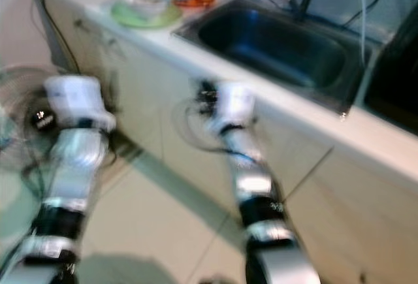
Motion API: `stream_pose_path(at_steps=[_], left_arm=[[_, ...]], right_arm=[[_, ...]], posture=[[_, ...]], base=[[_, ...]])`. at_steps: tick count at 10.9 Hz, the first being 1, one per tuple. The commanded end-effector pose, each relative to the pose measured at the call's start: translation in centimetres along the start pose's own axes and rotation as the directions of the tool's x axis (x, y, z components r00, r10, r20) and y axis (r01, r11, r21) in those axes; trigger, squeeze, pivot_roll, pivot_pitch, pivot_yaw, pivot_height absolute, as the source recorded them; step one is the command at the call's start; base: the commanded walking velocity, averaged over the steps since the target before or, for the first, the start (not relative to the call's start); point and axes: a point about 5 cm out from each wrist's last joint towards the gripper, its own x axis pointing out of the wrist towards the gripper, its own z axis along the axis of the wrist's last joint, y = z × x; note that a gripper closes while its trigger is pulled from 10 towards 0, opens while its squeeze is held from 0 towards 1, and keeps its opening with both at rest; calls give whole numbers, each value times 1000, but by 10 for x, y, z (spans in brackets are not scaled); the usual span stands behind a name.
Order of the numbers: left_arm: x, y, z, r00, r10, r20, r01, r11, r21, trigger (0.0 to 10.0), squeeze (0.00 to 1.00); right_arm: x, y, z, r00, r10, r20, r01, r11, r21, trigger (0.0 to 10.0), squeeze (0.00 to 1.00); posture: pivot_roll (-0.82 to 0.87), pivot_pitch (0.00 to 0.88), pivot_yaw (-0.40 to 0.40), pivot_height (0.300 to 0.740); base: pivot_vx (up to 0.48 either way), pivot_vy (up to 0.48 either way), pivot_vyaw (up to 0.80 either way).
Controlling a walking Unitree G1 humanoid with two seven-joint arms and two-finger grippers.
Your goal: Kitchen organization
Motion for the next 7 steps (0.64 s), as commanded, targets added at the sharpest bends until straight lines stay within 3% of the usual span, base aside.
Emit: stream_pose_path(at_steps=[1, 7], left_arm=[[4, 10, 5, 1000, 23, 18, -24, 1000, 10, 10000, 0], [5, 8, 6, 1000, 14, 24, -14, 1000, 4, 10000, 0]], right_arm=[[5, 11, 4, 999, 33, 19, -33, 999, 12, 10000, 0], [6, 14, 6, 999, 41, 35, -41, 999, 11, 10000, 0]], posture=[[60, 65, -69, 740], [57, 62, -68, 740]], base=[[401, 0, 0], [400, 0, 0]])
